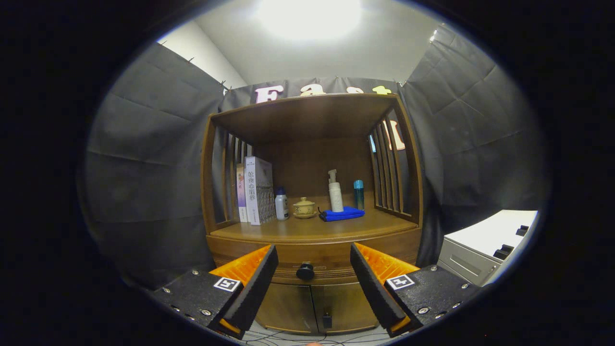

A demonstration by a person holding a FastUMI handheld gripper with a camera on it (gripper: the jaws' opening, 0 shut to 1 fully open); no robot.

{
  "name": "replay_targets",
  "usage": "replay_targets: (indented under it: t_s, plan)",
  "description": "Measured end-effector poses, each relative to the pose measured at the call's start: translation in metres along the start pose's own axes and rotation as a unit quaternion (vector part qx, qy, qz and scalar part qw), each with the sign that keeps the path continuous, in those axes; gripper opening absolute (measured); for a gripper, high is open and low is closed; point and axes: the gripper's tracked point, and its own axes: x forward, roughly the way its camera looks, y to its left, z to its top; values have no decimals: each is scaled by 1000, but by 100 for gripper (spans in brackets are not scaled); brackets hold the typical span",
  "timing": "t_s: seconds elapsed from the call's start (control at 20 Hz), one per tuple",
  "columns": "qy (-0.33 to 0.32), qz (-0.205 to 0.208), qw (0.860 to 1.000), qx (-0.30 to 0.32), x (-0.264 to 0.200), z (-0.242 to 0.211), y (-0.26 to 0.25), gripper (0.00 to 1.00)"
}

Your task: Pull open the drawer, take out the items inside it, and place them on the countertop above the cabinet.

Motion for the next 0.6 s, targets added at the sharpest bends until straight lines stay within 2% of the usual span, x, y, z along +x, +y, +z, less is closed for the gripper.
replay_targets:
  t_s: [0.6]
  plan:
    - [13, 6, 1000, -10, 72, -33, 8, 95]
